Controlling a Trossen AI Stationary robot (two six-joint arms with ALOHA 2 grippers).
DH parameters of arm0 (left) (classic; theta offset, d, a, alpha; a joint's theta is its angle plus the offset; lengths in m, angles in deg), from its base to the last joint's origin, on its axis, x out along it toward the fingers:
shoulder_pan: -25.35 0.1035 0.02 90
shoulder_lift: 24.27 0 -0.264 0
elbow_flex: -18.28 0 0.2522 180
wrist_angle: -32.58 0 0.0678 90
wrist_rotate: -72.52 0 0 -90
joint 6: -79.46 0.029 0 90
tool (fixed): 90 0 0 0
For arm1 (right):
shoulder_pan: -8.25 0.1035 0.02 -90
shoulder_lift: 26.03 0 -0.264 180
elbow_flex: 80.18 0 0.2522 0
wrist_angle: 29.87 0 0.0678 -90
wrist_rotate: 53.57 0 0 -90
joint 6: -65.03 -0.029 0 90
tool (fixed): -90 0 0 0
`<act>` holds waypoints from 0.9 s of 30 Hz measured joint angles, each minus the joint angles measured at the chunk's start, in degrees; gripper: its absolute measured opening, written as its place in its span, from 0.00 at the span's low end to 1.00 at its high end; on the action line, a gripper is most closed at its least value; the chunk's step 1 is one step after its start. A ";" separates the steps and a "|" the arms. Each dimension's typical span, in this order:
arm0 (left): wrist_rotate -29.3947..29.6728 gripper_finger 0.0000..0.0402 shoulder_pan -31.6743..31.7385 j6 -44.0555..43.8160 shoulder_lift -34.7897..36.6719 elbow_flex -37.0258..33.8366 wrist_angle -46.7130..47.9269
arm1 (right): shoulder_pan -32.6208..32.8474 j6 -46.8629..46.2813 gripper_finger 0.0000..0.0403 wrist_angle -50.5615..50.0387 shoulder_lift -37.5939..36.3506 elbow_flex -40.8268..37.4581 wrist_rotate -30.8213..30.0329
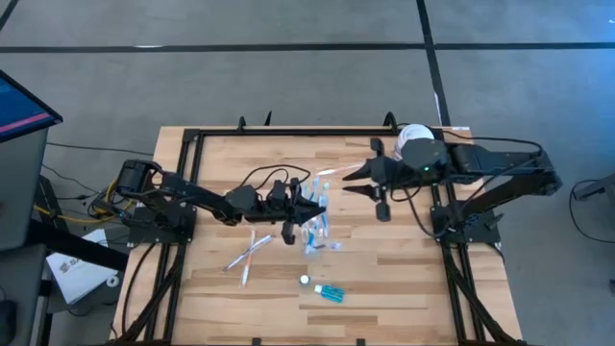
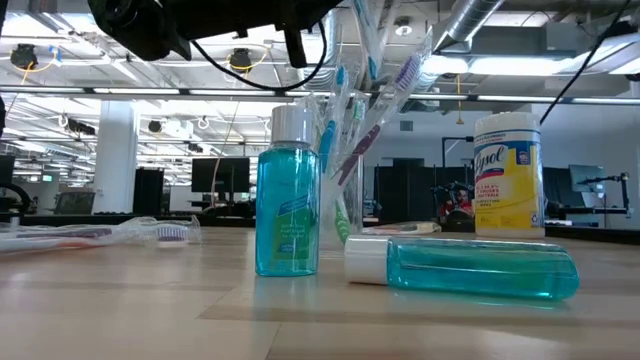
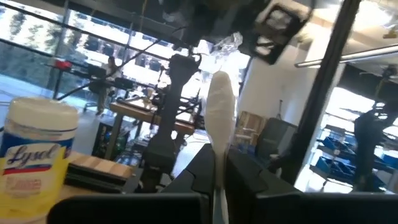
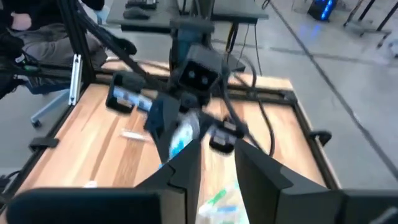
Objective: Pick & Place toothbrushing station
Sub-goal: Put the blue toothbrush into the transparent organizer
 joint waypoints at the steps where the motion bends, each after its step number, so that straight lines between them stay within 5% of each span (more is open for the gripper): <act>1: -0.40 0.02 0.00 -0.04 0.03 0.00 -0.05 | 0.00 -0.59 0.22 -1.06 -0.30 -0.02 0.00; 11: -7.61 0.02 -1.74 1.95 2.73 -0.02 3.14 | 0.00 -2.88 0.22 -7.66 1.73 -0.14 -0.02; 27: -7.93 0.03 -3.39 5.08 3.03 -0.02 10.19 | -0.02 -2.79 0.22 -13.68 3.91 -0.02 -0.19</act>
